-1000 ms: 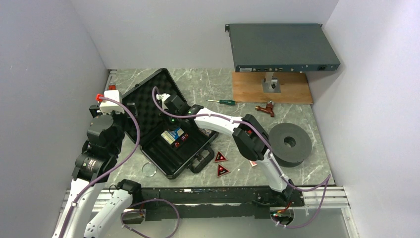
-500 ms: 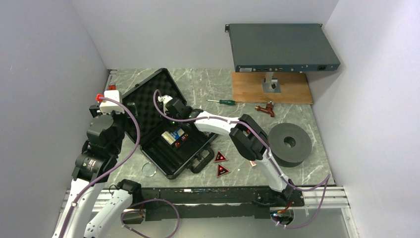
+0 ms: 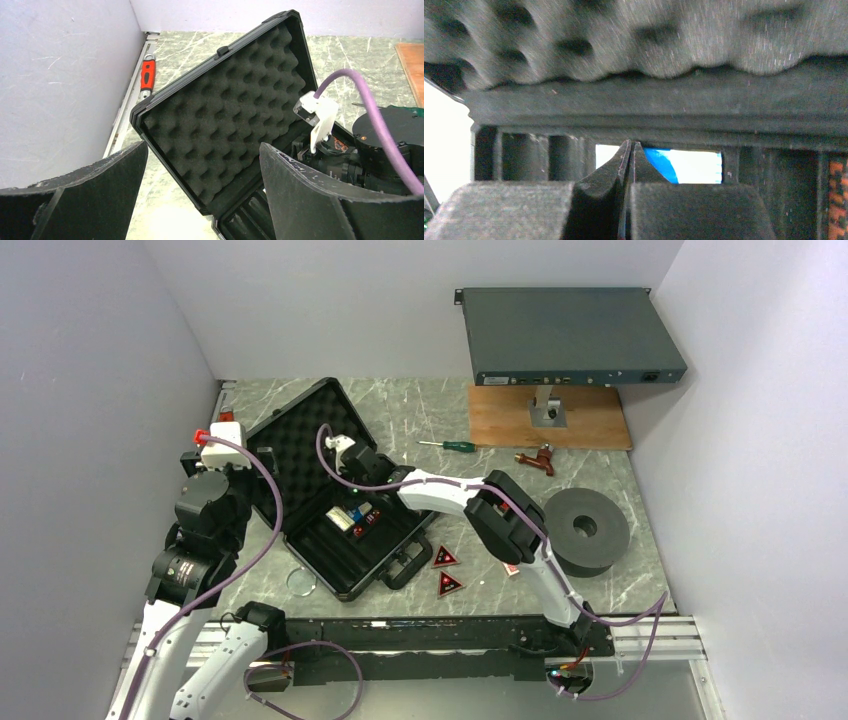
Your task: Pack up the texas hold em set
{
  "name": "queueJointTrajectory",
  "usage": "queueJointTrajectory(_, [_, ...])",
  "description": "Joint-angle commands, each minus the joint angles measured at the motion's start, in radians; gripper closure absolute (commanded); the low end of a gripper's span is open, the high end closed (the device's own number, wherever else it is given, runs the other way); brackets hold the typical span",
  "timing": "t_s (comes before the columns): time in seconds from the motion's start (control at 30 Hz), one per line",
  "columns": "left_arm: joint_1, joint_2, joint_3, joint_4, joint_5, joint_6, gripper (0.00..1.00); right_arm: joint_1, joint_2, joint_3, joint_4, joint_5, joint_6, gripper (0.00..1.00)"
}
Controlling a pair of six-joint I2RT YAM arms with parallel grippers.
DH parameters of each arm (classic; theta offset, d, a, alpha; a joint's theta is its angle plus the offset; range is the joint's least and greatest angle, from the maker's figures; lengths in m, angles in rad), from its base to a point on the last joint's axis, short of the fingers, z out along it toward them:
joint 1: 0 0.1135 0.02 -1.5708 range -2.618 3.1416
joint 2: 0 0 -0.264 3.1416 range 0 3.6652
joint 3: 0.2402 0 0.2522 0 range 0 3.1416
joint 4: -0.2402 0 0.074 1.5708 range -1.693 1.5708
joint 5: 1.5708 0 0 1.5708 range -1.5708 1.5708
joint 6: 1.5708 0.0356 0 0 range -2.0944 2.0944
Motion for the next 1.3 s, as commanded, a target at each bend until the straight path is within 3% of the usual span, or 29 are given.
queueJointTrajectory(0.0, [0.006, -0.002, 0.002, 0.042, 0.009, -0.003, 0.12, 0.001, 0.016, -0.075, -0.155, 0.005, -0.001, 1.00])
queueJointTrajectory(0.27, [0.006, 0.000, 0.003, 0.041, 0.008, -0.001, 0.12, 0.001, -0.006, -0.111, -0.144, 0.010, 0.002, 1.00])
queueJointTrajectory(0.57, [0.008, 0.005, 0.001, 0.043, 0.011, 0.000, 0.12, 0.001, -0.118, -0.024, -0.211, 0.048, -0.046, 0.98])
queueJointTrajectory(0.87, [0.009, -0.001, 0.001, 0.043, 0.003, 0.000, 0.12, 0.001, -0.280, -0.022, -0.246, 0.076, -0.073, 0.87])
queueJointTrajectory(1.27, [0.009, -0.003, 0.003, 0.039, -0.004, -0.004, 0.09, 0.001, -0.479, -0.170, -0.249, 0.130, -0.055, 0.72])
